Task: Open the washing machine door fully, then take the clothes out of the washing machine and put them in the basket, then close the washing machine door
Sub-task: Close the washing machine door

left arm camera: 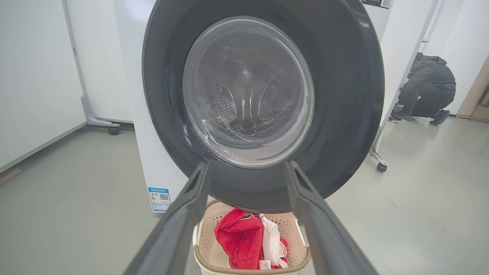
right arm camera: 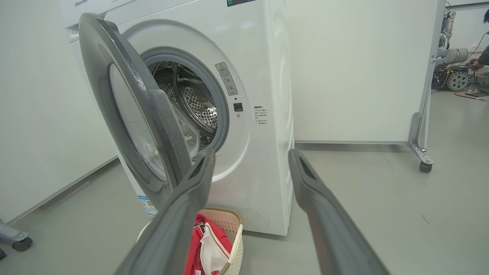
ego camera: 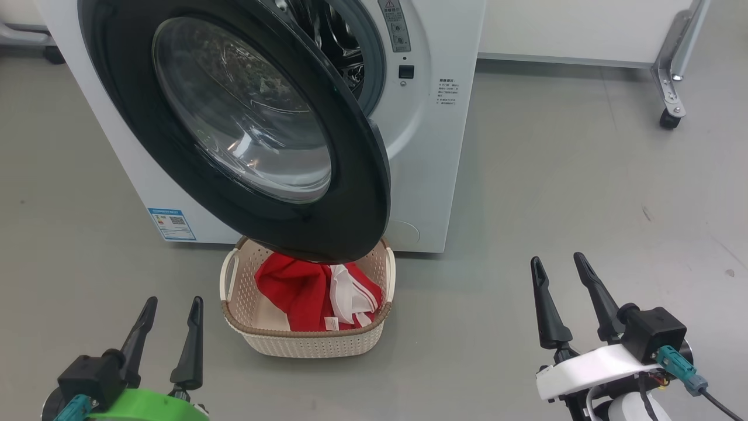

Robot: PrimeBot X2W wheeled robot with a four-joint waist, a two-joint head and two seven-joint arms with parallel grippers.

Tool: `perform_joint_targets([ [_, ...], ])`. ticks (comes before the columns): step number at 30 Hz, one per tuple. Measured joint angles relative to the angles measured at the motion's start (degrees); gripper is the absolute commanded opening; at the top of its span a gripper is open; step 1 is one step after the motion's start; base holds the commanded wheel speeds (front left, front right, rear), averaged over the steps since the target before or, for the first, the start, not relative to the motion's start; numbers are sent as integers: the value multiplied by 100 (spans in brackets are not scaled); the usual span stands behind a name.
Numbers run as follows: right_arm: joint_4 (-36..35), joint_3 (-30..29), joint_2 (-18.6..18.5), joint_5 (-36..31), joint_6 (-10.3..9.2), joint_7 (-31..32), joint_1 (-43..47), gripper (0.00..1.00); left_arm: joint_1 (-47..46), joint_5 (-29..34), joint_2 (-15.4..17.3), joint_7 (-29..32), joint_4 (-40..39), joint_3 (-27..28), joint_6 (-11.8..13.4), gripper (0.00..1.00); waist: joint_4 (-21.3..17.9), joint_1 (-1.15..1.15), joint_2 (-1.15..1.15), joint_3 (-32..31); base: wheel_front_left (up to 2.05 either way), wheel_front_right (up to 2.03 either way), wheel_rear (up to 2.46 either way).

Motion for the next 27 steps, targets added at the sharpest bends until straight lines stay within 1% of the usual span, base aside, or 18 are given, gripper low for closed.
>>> perform_joint_targets([
  [6, 0, 2, 0, 0, 9, 0, 0, 100, 27, 38, -101, 0, -34, 42, -3, 100, 13, 0, 0, 21, 0, 0, 0],
  [27, -1, 77, 0, -10, 11, 0, -1, 100, 98, 349, -200, 0, -41, 143, -32, 100, 52, 0, 0, 73, 0, 0, 0],
])
